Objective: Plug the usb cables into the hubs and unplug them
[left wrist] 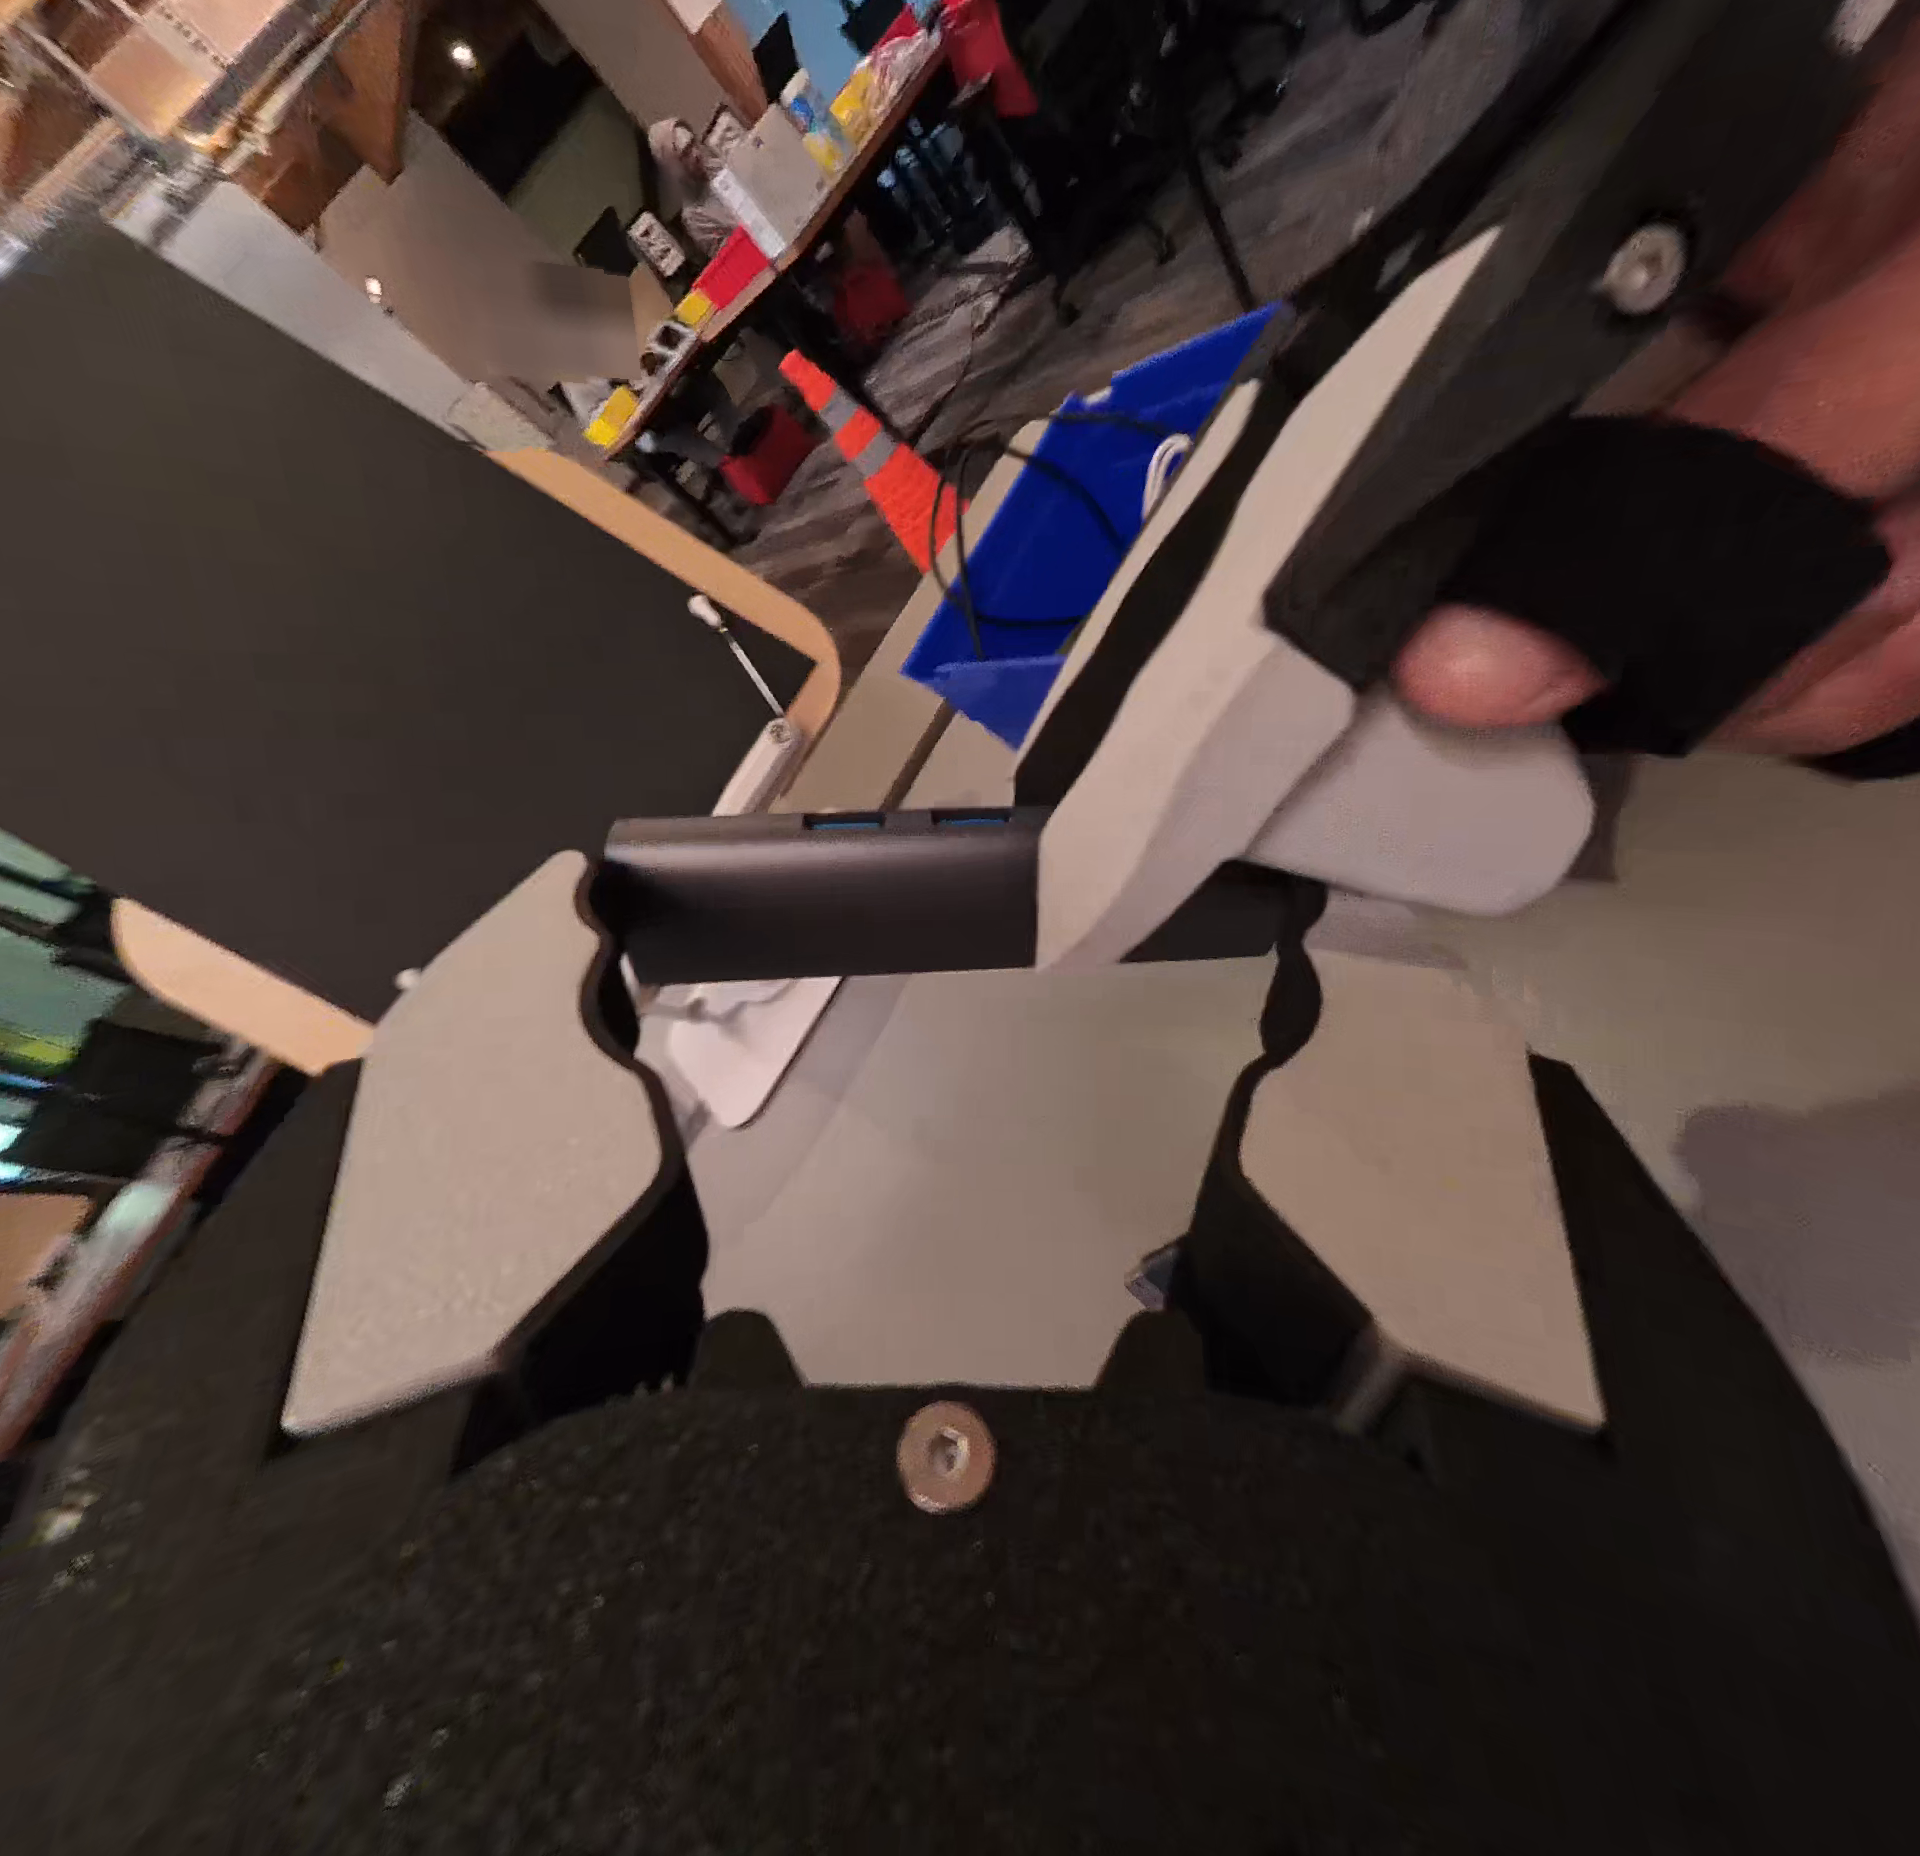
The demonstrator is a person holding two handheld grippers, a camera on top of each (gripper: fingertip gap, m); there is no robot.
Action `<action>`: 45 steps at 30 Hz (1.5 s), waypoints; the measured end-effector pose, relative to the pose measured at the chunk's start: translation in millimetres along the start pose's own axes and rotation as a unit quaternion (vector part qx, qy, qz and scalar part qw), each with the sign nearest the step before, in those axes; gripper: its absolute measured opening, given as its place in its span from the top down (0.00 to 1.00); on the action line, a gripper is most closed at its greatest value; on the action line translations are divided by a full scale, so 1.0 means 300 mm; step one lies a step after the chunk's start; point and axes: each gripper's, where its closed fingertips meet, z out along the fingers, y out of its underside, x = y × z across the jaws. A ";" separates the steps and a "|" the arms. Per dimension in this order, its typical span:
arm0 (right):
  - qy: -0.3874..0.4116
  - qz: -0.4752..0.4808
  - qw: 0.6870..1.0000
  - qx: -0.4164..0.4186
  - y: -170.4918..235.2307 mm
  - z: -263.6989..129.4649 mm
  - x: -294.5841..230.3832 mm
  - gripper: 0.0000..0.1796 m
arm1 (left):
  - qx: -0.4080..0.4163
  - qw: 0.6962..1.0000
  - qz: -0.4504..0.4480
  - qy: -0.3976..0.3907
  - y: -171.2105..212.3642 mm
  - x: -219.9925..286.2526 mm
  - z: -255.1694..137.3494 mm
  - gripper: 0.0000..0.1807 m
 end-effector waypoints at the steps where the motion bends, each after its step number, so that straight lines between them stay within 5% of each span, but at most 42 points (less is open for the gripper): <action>1: 0.004 -0.009 1.000 -0.012 0.013 0.002 0.000 0.86 | -0.004 1.000 0.013 -0.010 0.009 0.004 0.002 0.35; 5: 0.035 -0.052 0.996 -0.066 0.075 0.012 0.027 0.91 | -0.018 1.000 -0.017 0.010 0.069 0.046 0.002 0.37; 8: 0.094 -0.154 0.980 -0.084 0.105 0.005 0.079 0.91 | -0.010 0.996 -0.069 0.050 0.124 0.059 -0.038 0.55; 10: 0.145 -0.247 0.952 -0.104 0.119 -0.007 0.108 0.91 | -0.015 0.981 -0.159 0.109 0.170 0.069 -0.061 0.58; 14: 0.176 -0.367 0.909 -0.093 0.114 0.004 0.071 0.91 | 0.032 0.870 -0.434 0.231 0.178 0.038 -0.101 0.54; 17: 0.194 -0.415 0.887 -0.066 0.105 0.025 0.035 0.91 | 0.081 0.779 -0.548 0.294 0.149 0.036 -0.116 0.54; 20: 0.187 -0.426 0.883 -0.052 0.113 0.050 0.004 0.91 | 0.094 0.741 -0.582 0.321 0.139 0.064 -0.116 0.61; 23: 0.172 -0.450 0.875 -0.043 0.127 0.068 -0.033 0.91 | 0.123 0.710 -0.604 0.340 0.125 0.066 -0.125 0.81; 27: 0.146 -0.482 0.864 -0.005 0.121 0.059 -0.067 0.91 | 0.141 0.644 -0.649 0.379 0.123 0.069 -0.138 0.82; 31: 0.163 -0.543 0.821 0.064 0.106 0.021 -0.074 0.89 | 0.169 0.580 -0.684 0.409 0.106 0.077 -0.135 0.82; 45: 0.131 -0.596 0.790 0.048 0.135 0.033 -0.063 0.90 | 0.195 0.525 -0.688 0.462 0.123 0.110 -0.113 0.82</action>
